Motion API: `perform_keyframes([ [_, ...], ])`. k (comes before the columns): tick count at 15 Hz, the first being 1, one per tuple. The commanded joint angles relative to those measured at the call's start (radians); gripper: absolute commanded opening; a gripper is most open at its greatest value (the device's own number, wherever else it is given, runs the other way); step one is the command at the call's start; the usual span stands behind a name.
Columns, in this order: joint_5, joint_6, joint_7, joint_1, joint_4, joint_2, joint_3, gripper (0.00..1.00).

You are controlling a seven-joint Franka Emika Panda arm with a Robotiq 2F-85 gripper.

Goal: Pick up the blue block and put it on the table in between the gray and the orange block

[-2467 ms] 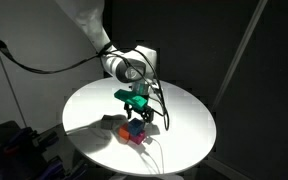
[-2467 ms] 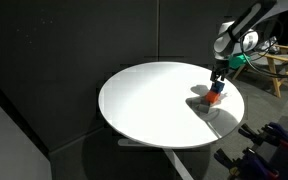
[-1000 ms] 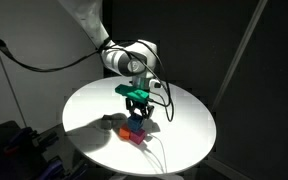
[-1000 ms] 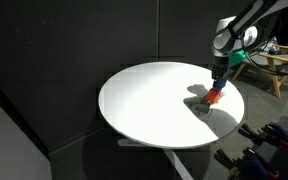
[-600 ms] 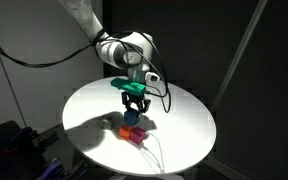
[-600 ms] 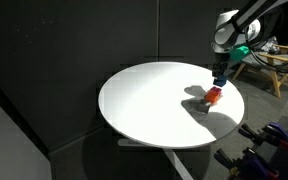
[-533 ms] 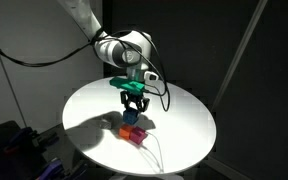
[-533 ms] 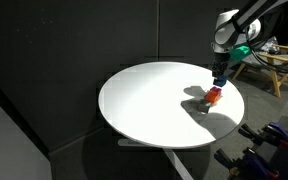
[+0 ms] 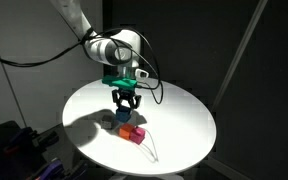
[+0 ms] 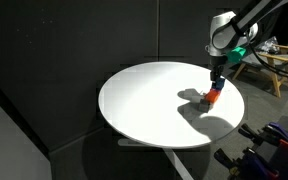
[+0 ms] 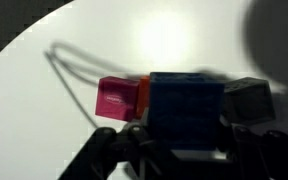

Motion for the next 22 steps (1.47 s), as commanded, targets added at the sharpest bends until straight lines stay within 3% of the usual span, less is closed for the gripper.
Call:
perform_keyframes([
  [1,-0.054,0.006,0.024,0.013,-0.037,-0.030,0.009,0.31],
  [22,-0.153,0.109,0.016,0.042,-0.039,0.054,0.030,0.31],
])
